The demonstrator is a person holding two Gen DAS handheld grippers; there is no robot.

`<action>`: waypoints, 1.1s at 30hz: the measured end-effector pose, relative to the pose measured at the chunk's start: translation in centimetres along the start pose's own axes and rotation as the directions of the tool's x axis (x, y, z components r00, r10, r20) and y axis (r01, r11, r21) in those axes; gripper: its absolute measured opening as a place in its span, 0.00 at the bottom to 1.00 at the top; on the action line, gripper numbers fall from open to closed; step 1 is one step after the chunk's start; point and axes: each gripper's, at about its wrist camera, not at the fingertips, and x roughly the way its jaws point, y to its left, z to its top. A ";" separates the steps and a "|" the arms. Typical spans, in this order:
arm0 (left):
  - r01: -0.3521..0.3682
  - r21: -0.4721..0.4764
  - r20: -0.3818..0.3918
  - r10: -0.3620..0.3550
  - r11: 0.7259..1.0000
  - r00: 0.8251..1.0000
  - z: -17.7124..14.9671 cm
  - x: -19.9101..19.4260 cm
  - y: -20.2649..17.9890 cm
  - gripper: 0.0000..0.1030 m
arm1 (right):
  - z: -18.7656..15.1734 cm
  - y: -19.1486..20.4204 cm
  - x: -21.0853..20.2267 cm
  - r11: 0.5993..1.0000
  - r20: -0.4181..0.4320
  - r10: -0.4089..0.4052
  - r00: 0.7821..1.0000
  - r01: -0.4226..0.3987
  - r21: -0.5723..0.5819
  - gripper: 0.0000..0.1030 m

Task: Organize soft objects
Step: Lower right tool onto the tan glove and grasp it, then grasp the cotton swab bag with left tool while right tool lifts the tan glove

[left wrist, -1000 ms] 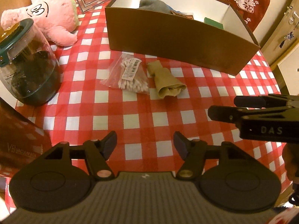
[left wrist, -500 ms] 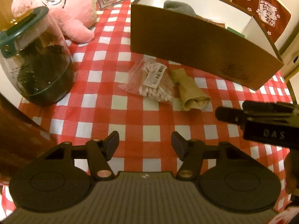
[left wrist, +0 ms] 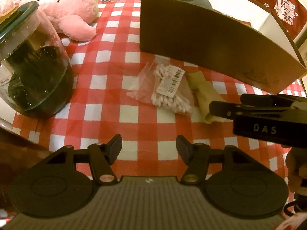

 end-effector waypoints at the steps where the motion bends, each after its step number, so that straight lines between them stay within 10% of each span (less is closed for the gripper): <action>1: -0.004 0.001 0.003 0.004 1.000 1.000 0.1 0.1 0.0 0.58 | 0.1 0.1 0.4 1.000 -0.004 0.001 1.000 -0.001 -0.007 0.71; 17: 0.069 0.055 0.062 -0.072 0.996 0.995 1.6 0.7 -0.5 0.61 | 0.2 -0.7 2.3 0.999 -0.030 -0.027 0.999 0.026 -0.028 0.15; 33: 0.116 0.058 0.063 -0.120 0.992 0.991 5.1 4.9 -1.2 0.61 | 0.0 -3.9 0.9 0.993 -0.036 -0.052 0.998 0.056 0.100 0.21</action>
